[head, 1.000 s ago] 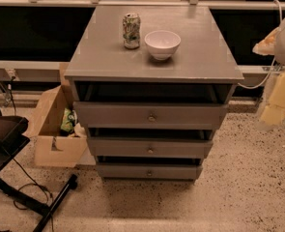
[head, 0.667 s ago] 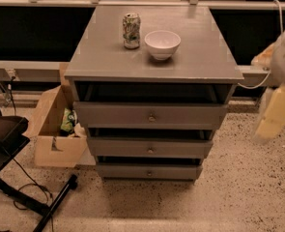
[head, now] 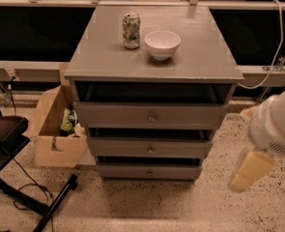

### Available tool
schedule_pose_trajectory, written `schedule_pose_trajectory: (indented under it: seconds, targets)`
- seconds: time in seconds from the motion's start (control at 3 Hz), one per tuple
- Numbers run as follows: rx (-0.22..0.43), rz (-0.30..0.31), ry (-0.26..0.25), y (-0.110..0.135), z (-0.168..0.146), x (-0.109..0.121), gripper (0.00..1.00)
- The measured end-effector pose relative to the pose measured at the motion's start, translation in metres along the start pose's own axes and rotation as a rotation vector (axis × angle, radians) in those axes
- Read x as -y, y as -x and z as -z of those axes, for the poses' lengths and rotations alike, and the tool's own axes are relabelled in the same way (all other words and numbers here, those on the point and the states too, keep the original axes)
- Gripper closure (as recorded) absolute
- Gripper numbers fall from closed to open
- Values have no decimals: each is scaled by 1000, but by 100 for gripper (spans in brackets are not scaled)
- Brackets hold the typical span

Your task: Open bottom drawer

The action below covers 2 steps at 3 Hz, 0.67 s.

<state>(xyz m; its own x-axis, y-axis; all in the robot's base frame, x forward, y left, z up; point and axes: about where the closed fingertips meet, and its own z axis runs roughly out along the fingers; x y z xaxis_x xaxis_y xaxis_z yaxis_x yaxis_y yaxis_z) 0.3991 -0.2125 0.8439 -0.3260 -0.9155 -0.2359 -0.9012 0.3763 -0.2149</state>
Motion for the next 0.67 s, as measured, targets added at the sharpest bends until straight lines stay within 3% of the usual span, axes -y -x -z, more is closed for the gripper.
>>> schedule_pose_trajectory:
  seconds: [0.33, 0.67]
  targets:
    - [-54, -36, 36, -19, -79, -29, 0]
    - [-142, -10, 67, -28, -157, -56, 0]
